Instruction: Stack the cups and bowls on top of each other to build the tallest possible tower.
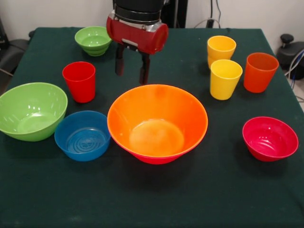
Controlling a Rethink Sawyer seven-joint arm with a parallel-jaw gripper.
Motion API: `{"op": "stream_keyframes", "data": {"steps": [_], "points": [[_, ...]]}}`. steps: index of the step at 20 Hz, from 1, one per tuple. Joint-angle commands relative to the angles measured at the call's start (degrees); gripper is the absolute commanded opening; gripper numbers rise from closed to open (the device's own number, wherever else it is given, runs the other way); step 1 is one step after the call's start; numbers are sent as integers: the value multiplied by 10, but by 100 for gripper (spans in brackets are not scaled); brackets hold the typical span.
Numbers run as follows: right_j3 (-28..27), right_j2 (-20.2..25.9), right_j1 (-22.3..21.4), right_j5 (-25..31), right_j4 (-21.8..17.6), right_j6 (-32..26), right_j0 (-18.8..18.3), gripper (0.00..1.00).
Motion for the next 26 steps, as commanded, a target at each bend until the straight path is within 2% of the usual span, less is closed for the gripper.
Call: {"op": "stream_keyframes", "data": {"steps": [1, 6, 8, 11, 13, 17, 19, 26], "points": [[63, 64, 0, 30, 1, -27, 40, 100], [75, 90, -2, 49, -1, -62, 48, 100], [81, 98, -3, 39, -5, -68, 45, 100], [86, 66, -11, 16, -4, -14, 59, 100], [82, 35, -19, 23, -1, 23, 74, 100], [81, -6, -26, 36, 9, 59, 79, 100], [91, -17, -30, 29, 14, 64, 75, 100], [126, 13, -43, 36, 26, -8, 15, 100]]}}
